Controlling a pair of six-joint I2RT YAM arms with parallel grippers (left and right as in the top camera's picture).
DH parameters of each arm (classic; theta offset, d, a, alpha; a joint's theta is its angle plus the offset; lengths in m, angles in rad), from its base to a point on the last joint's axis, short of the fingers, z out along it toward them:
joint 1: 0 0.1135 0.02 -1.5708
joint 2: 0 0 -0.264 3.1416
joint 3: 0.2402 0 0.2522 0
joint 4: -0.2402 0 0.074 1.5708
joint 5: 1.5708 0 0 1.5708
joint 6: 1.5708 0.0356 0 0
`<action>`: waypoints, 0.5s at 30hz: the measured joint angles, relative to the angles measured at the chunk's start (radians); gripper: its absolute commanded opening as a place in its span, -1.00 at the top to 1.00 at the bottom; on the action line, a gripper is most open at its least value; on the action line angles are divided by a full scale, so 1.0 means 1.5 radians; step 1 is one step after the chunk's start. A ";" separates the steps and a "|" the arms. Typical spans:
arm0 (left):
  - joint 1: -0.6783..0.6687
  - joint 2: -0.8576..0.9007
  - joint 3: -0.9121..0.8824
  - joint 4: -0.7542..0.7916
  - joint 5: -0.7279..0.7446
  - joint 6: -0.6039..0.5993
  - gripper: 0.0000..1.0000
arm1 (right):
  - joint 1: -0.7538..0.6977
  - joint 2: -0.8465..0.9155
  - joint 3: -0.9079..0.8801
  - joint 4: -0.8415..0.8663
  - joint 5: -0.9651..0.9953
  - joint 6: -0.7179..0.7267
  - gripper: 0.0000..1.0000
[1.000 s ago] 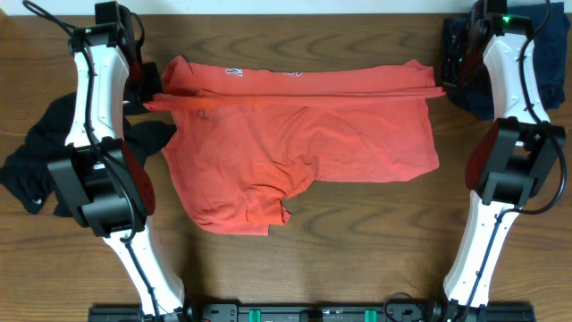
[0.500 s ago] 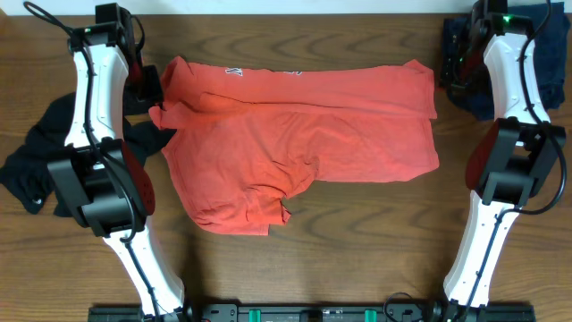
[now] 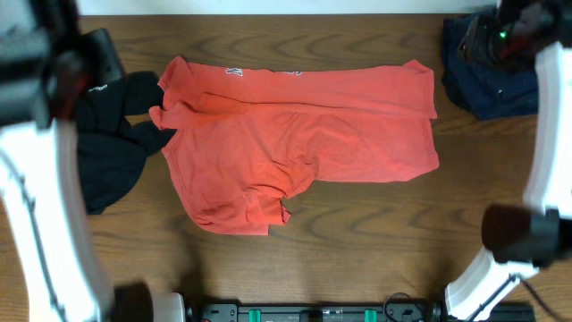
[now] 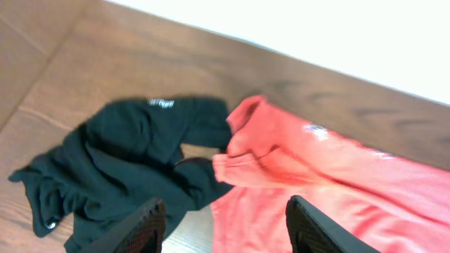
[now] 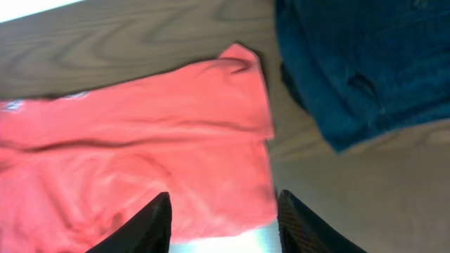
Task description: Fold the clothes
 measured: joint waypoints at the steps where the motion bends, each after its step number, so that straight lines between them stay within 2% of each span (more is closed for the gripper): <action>1: 0.000 -0.028 0.003 -0.011 0.011 0.000 -0.14 | 0.007 -0.020 0.002 -0.016 -0.001 0.000 0.06; 4: 0.000 -0.084 0.007 -0.065 0.039 0.000 -0.14 | 0.032 -0.070 0.005 -0.071 -0.001 0.001 0.11; 8: 0.000 -0.102 0.001 -0.140 0.059 -0.002 -0.13 | 0.041 -0.090 0.005 -0.140 -0.002 0.013 0.20; 10: 0.000 -0.098 -0.018 -0.172 0.064 -0.009 -0.13 | 0.041 -0.091 0.002 -0.163 -0.002 0.023 0.16; 15: -0.008 -0.094 -0.117 -0.172 0.067 -0.028 -0.12 | 0.053 -0.105 -0.048 -0.163 0.002 0.041 0.14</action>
